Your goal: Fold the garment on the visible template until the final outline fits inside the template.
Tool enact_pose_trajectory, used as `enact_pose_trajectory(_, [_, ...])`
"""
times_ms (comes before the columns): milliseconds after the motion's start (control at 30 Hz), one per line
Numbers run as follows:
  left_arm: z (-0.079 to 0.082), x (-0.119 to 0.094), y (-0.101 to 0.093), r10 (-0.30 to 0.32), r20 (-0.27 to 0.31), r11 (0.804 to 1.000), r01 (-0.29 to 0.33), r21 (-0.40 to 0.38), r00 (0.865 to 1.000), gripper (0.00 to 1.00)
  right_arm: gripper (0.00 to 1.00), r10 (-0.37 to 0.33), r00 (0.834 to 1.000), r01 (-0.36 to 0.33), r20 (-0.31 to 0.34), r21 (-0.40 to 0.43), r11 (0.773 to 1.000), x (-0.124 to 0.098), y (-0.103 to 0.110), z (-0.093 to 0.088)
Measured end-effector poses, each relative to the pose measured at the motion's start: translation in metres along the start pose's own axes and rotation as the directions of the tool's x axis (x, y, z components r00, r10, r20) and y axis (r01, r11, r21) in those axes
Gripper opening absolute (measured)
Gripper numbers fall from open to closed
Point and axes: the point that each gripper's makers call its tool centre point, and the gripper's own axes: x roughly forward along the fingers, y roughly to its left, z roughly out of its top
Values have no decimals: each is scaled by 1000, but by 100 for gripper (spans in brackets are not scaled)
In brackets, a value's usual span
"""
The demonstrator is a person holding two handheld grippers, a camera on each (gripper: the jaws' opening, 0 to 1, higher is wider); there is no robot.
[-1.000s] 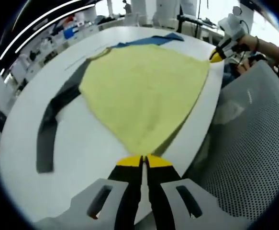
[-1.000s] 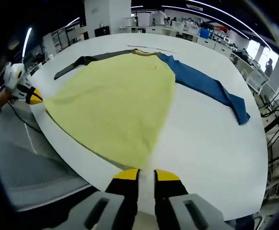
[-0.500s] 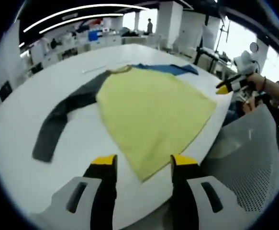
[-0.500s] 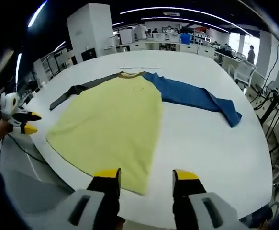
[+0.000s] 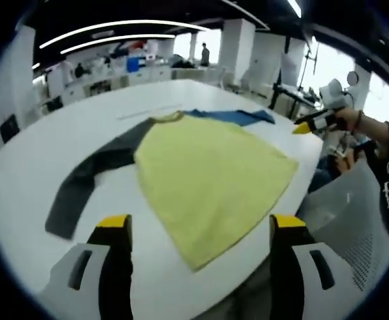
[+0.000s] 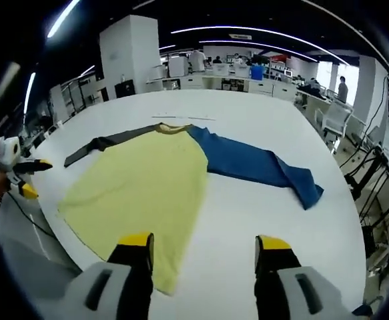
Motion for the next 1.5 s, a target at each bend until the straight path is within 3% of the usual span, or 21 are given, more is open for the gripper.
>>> enact_pose_trajectory(167, [6, 3, -1, -6, 11, 1000, 6, 7, 1000, 91, 62, -16, 999, 17, 30, -14, 1000, 5, -26, 17])
enact_pose_trajectory(433, [15, 6, -4, -5, 35, 1000, 5, 10, 999, 98, 61, -42, 999, 42, 28, 6, 999, 21, -63, 27])
enact_pose_trajectory(767, [27, 11, -4, 13, 80, 1000, -13, -1, 997, 99, 48, -112, 994, 112, 18, -36, 993, 46, -103, 23])
enact_pose_trajectory(833, [27, 12, -4, 17, 77, 1000, -16, -5, 997, 99, 43, -125, 992, 126, 23, -35, 991, 50, -109, 24])
enact_pose_trajectory(900, [26, 13, -3, 22, 76, 1000, -21, -12, 997, 98, 39, -150, 988, 151, 20, -87, 985, 56, -118, 23])
enact_pose_trajectory(1200, [29, 15, -5, 13, 64, 1000, -14, 6, 998, 95, 31, -177, 984, 176, -28, -36, 984, 80, -137, 9])
enact_pose_trajectory(1500, [27, 15, -7, 11, 52, 1000, -12, 11, 999, 94, 21, -235, 969, 230, -70, -77, 970, 87, -157, -3])
